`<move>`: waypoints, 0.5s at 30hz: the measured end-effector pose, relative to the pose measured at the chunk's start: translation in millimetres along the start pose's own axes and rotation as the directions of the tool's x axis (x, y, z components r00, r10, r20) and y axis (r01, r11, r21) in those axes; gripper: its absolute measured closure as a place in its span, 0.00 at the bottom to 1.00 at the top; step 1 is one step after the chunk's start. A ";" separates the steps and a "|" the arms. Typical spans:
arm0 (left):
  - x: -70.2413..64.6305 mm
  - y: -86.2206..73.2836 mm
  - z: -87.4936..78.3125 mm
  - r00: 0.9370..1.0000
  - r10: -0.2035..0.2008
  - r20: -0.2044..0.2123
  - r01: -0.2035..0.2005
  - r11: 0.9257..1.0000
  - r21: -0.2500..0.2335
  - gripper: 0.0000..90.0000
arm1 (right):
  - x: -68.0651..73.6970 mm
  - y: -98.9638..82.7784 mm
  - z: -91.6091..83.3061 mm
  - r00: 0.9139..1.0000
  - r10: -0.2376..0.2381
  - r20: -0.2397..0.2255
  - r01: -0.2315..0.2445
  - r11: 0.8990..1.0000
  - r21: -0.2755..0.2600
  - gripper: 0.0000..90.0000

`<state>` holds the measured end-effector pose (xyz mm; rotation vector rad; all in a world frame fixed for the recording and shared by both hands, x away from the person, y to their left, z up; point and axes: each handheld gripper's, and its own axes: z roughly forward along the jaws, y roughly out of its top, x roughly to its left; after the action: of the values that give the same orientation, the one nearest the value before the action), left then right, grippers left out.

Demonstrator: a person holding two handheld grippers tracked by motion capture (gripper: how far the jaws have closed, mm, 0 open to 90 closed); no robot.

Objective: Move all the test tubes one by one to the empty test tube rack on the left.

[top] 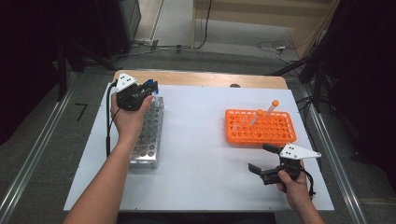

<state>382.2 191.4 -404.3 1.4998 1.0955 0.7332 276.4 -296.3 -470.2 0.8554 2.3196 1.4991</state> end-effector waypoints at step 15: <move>3.1 -13.7 12.6 0.999 0.011 -0.046 -0.008 0.998 0.061 0.85 | -1.3 -0.7 0.2 1.000 -0.001 -0.003 0.001 1.000 -0.001 0.00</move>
<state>391.1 189.0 -420.7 1.5471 1.1557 0.7499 277.4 -297.2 -471.1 0.8525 2.3211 1.5025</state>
